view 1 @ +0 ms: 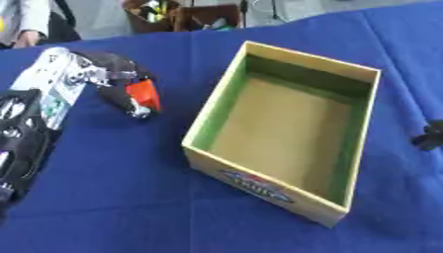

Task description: Pick up objects on the table and place them in the box.

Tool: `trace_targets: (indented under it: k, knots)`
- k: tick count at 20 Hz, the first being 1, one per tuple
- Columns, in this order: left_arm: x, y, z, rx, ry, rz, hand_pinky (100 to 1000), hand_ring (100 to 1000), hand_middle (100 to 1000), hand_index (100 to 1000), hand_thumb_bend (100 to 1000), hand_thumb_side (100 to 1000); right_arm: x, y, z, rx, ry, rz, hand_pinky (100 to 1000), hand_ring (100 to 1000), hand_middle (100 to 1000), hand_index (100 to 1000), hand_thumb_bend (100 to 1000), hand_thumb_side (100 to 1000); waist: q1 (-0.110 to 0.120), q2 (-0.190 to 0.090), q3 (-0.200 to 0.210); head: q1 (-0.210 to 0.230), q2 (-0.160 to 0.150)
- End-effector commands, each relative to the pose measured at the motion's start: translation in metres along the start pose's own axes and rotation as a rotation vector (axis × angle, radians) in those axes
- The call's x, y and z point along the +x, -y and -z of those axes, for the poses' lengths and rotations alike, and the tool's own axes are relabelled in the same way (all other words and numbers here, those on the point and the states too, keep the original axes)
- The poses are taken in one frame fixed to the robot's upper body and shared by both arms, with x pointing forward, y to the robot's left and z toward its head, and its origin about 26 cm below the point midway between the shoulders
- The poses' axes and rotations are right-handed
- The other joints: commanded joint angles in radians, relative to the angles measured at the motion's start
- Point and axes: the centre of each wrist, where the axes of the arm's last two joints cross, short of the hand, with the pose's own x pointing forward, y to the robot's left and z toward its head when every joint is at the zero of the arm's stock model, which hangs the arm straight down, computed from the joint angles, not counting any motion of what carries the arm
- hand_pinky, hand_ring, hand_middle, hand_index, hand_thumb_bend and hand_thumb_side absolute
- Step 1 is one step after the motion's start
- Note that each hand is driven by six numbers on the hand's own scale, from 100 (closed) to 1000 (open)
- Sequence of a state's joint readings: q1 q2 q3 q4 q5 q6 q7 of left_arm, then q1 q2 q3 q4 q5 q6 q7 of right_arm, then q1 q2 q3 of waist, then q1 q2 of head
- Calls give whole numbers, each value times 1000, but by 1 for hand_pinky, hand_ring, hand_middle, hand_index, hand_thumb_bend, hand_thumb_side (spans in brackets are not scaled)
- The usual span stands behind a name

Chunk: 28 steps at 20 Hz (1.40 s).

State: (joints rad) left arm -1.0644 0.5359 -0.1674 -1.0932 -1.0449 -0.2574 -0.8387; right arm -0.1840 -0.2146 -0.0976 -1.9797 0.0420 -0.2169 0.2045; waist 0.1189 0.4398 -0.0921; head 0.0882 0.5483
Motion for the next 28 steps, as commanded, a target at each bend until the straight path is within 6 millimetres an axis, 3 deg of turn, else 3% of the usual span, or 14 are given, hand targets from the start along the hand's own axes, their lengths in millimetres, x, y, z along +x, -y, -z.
trace_targets:
  k: [1,8,11,15,16,19,20,25,26,28]
  knots:
    - [-12,-12,-15,15,-69,19,562,741,806,991,542,787,6,0,2,6,20,-1,928,683,526,776,100,1000,-8,-20,3,-2,4]
    - [-10,-11,-13,13,-93,12,550,730,765,960,529,796,6,0,2,10,17,1,930,685,526,776,100,1000,-10,-19,7,-2,4]
    - [-9,-11,-11,29,-83,-3,508,686,692,915,510,795,6,-1,3,9,16,2,931,686,526,776,100,1000,-9,-18,6,-2,1]
    - [-7,-11,-10,77,-77,-30,475,661,665,894,507,792,6,-1,2,6,15,0,931,686,526,776,100,1000,-10,-17,4,-2,-2]
    - [-7,-11,-10,91,-78,-38,401,592,582,835,457,768,6,-1,2,6,15,0,931,686,526,776,100,1000,-10,-18,4,-2,-2]
    - [-7,-11,-9,129,-92,-69,297,514,506,775,384,729,6,0,3,4,15,0,932,687,526,776,100,1000,-9,-18,3,-1,-3]
    - [-6,-11,-9,144,-97,-78,236,473,470,736,316,690,6,0,3,3,14,-1,932,687,526,776,100,1000,-9,-18,3,-2,-4]
    - [-4,-8,-6,190,-131,-102,138,400,419,663,205,629,6,0,3,-1,14,-2,933,687,526,777,100,1000,-8,-19,1,-2,-5]
    - [-5,-7,-5,195,-140,-103,105,376,402,646,122,583,6,0,2,-2,13,-2,933,687,526,777,100,1000,-8,-19,0,-2,-5]
    - [-5,-5,-4,208,-155,-107,100,356,386,620,100,549,6,0,2,-4,12,-2,934,687,526,777,100,1000,-8,-18,-1,-2,-5]
